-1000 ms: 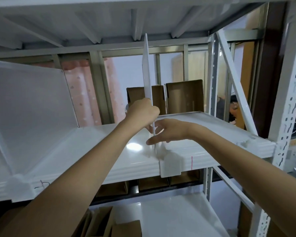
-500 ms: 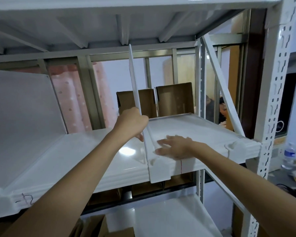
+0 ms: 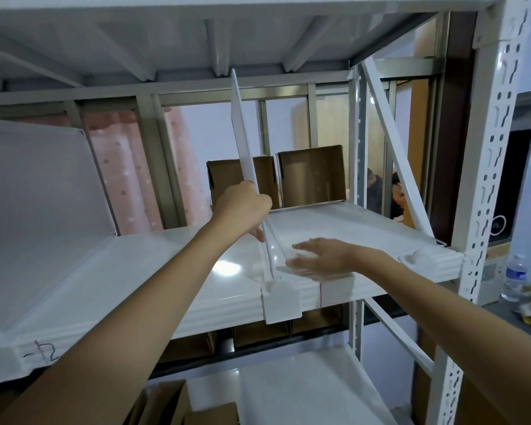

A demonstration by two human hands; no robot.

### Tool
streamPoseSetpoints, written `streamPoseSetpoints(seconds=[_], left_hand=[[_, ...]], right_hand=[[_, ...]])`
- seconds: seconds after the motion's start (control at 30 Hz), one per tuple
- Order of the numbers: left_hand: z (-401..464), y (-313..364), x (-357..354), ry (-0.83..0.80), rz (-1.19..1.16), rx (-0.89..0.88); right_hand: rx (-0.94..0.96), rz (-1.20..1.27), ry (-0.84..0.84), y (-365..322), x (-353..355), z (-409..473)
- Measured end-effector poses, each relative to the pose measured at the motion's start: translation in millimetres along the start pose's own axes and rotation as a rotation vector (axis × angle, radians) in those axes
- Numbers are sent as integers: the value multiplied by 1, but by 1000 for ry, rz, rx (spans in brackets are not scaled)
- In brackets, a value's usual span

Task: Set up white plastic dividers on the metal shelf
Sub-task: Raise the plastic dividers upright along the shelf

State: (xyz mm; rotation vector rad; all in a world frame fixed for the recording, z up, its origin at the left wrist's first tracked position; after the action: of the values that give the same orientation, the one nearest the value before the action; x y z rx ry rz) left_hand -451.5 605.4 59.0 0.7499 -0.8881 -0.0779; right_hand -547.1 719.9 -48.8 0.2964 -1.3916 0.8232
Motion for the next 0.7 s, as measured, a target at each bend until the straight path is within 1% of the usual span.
streamPoseSetpoints(seconds=[0.1,0.13,0.17,0.23,0.27,0.4,0.53,0.7], left_hand=[[4,7,5,-7,-35,-4],[5,9,7,-7,-31,-1],[5,12,9,-5,-21,-3],[7,19,12,7,2,-25],[8,22,13,12,11,-34],[5,27,14,16,17,-48],[1,25,4,6,32,-62],[-2,28,3,4,7,-56]], right_hand=[[52,275,152,-32,39,-4],[80,337,149,-45,51,-7],[105,360,108,-59,59,-11],[129,349,6,-81,62,-14],[119,349,-12,-88,60,-12],[-11,437,102,-90,59,-1],[-83,457,70,-87,53,-4],[-100,454,50,-88,53,-8]])
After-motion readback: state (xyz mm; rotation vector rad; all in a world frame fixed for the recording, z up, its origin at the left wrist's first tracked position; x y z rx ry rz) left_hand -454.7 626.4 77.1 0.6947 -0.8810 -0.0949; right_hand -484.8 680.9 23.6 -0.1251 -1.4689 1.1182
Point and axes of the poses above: each hand's wrist, its own z-axis towards the middle knuckle, its own x-axis out of the back of the hand, y = z × x, the point moved 8 cm from there along z, towards the middle knuckle, and after that the axes turned 15 degrees about y, right-handed, at the moved point
